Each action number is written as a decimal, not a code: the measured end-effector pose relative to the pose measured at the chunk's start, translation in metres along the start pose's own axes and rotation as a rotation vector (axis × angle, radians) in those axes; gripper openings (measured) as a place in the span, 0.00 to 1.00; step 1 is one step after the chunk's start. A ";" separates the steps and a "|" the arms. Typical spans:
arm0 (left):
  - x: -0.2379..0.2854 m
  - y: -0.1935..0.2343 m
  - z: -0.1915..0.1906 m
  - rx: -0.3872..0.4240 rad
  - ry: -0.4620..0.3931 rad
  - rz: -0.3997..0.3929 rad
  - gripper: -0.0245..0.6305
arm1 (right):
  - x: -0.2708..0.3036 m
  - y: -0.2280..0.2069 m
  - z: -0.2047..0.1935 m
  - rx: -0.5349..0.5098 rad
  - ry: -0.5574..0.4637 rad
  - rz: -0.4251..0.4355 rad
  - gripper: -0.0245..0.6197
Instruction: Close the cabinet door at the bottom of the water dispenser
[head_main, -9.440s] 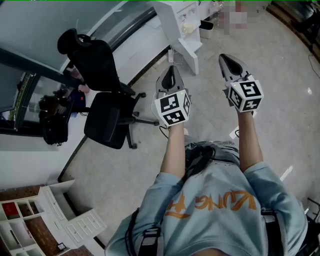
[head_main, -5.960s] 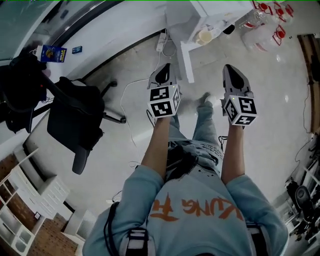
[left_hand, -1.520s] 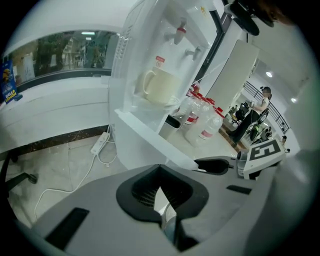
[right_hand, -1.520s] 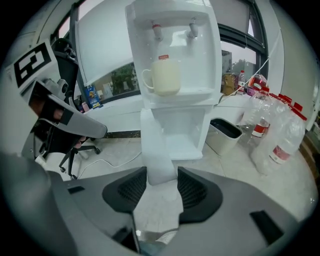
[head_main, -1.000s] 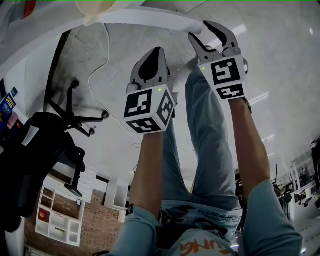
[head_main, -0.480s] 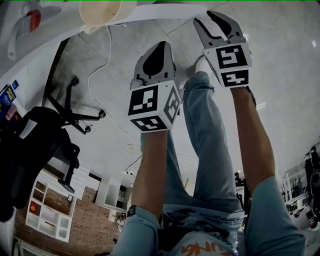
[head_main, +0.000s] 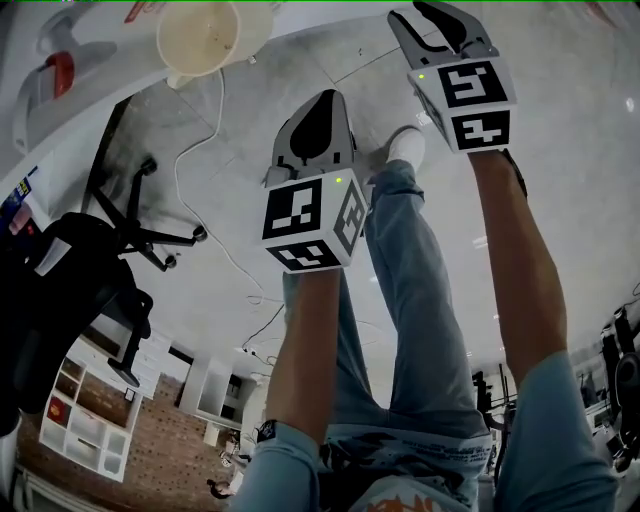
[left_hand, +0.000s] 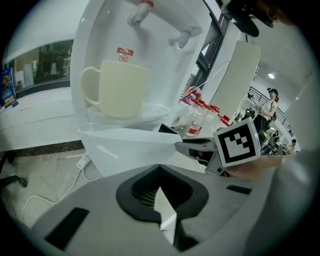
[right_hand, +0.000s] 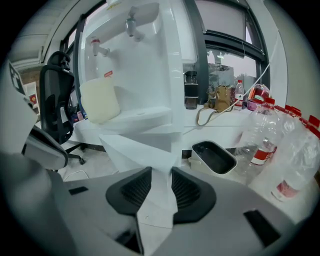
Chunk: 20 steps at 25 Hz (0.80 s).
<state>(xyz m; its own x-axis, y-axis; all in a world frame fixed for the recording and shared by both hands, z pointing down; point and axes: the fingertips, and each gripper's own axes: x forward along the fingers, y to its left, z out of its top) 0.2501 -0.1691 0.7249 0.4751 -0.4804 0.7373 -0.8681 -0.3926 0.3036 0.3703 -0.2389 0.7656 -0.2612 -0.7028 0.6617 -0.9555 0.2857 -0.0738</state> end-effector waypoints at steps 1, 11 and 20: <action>0.001 0.000 0.002 0.001 -0.003 0.003 0.05 | 0.003 -0.003 0.003 0.003 -0.006 0.001 0.26; 0.017 -0.002 0.023 0.013 -0.021 0.006 0.05 | 0.034 -0.025 0.033 0.008 -0.040 0.010 0.24; 0.018 -0.002 0.020 -0.014 -0.011 0.002 0.05 | 0.053 -0.036 0.052 0.028 -0.061 0.001 0.22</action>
<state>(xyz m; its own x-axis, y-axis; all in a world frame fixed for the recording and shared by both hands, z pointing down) 0.2637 -0.1927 0.7251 0.4749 -0.4899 0.7311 -0.8709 -0.3811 0.3104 0.3836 -0.3204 0.7649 -0.2691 -0.7415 0.6146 -0.9585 0.2685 -0.0958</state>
